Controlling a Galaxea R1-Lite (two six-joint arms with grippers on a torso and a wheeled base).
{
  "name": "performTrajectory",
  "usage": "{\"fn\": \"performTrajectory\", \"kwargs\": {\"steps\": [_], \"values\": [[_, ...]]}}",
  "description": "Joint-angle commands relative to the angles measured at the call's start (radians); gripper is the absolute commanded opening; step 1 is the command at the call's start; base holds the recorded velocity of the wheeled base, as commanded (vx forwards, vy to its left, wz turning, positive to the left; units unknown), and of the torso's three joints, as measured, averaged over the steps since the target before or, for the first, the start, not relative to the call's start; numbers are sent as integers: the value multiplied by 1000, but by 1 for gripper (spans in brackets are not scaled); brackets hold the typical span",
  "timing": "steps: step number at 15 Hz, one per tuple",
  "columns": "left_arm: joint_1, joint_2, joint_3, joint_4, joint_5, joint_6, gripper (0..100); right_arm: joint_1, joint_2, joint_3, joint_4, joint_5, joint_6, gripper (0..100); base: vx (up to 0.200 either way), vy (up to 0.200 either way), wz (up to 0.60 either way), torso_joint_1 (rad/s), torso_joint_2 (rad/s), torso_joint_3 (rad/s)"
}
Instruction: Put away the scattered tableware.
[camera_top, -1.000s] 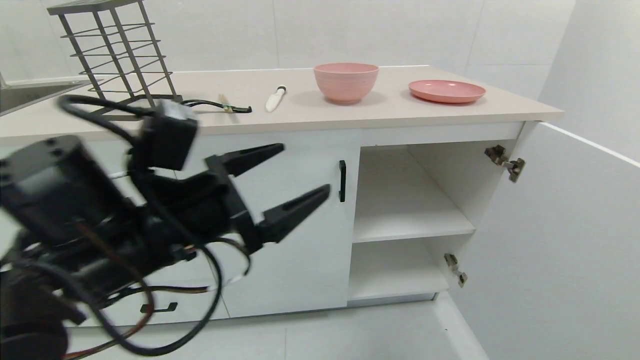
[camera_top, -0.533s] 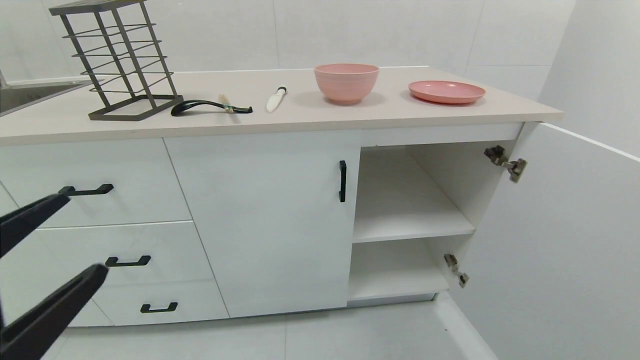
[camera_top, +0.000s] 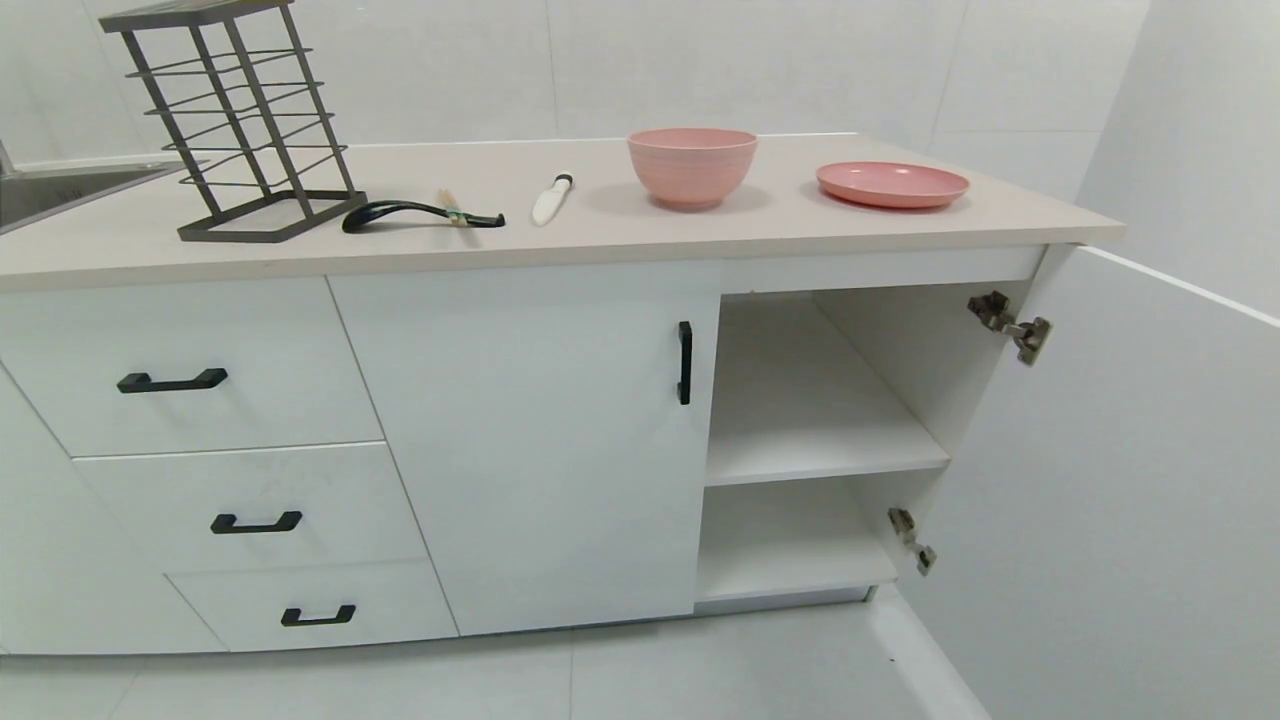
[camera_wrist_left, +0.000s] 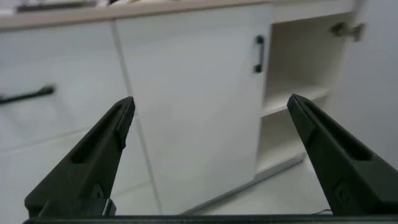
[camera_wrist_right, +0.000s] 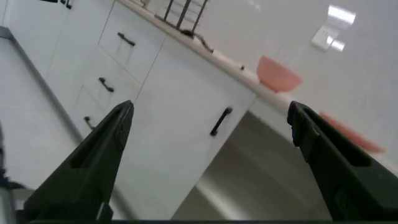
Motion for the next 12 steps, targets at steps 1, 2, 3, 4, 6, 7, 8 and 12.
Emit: {"fn": "performTrajectory", "kwargs": {"steps": [1,2,3,4,6,7,8,12], "values": [[43,-121,38,129,8,5,100,-6,-239,-2,297,-75,4,100,0,0,0,0,0,0],[43,-121,38,187,27,2,100,4,-308,-7,486,-165,2,100,0,0,0,0,0,0],[43,-121,38,187,53,1,100,4,-308,-1,492,-200,14,100,0,0,0,0,0,0],[43,-121,38,189,122,2,100,4,-308,1,508,-271,51,100,0,0,0,0,0,0],[43,-121,37,200,232,-6,100,4,-308,-1,587,-486,140,100,0,0,0,0,0,0],[44,-121,31,213,261,-10,100,4,-308,-7,603,-579,152,100,0,0,0,0,0,0],[44,-121,31,216,274,-10,100,4,-308,-7,603,-635,154,100,0,0,0,0,0,0],[44,-121,40,189,326,42,100,4,-308,-1,635,-871,185,100,0,0,0,0,0,0]]}}
